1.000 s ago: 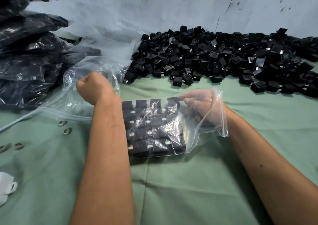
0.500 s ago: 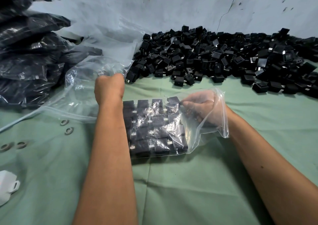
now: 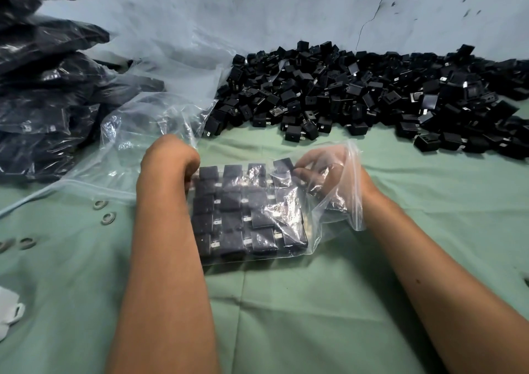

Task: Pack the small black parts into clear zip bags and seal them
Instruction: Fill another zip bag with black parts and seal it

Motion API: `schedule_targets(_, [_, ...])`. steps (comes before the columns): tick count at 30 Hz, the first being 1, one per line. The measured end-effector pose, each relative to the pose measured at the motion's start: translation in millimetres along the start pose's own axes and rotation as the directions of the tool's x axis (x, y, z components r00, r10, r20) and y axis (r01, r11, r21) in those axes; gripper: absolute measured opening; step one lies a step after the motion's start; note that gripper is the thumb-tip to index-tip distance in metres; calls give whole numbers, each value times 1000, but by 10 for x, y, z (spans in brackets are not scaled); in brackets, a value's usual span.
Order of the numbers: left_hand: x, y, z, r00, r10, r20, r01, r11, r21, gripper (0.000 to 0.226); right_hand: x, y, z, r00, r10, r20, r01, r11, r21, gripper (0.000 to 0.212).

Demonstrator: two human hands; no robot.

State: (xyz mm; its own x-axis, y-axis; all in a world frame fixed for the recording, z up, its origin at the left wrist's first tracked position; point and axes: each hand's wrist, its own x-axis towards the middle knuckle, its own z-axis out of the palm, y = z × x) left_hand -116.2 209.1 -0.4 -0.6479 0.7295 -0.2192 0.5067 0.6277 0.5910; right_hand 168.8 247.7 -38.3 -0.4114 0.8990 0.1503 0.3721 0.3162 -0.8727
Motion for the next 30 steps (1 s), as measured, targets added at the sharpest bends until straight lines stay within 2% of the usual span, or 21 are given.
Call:
schedule_targets(2, [5, -25, 33, 1000, -6, -30, 5, 999, -35, 24, 4, 29, 12, 1000, 11, 10, -12, 994, 110, 17])
schedule_targets(4, [6, -37, 76, 997, -7, -74, 2, 998, -69, 26, -32, 68, 24, 995, -96, 3, 96, 995, 23, 6])
schedule_targets(5, [7, -40, 100, 995, -5, -104, -3, 997, -78, 28, -41, 86, 31, 989, -144, -7, 144, 988, -62, 8])
schedule_targets(9, [-32, -14, 170, 976, 17, -218, -35, 996, -77, 30, -20, 102, 54, 981, -185, -50, 163, 944, -287, 15])
schedule_targets(18, [-63, -8, 198, 967, 31, -255, -54, 995, -87, 23, 18, 145, 52, 988, -154, -25, 138, 933, -332, 18])
schedule_targets(20, [-86, 15, 206, 959, 80, -273, -107, 991, -85, 24, 16, 137, 66, 989, -138, -50, 113, 932, -344, 20])
schedule_targets(22, [-111, 48, 218, 951, 133, -278, -164, 982, -90, 27, 18, 148, 79, 995, -66, -68, 46, 964, -262, 22])
schedule_targets(25, [-128, 89, 249, 950, 181, -254, -215, 970, -115, 28, 12, 155, 92, 998, 57, -16, -59, 980, -188, 32])
schedule_targets(27, [-131, 102, 274, 948, 227, -222, -259, 958, -126, 27, 11, 131, 101, 999, 54, -4, -53, 979, -195, 34])
schedule_targets(30, [-177, 150, 319, 906, 411, -99, -422, 894, -152, 21, 24, 116, 111, 999, -13, -44, 4, 979, -202, 29])
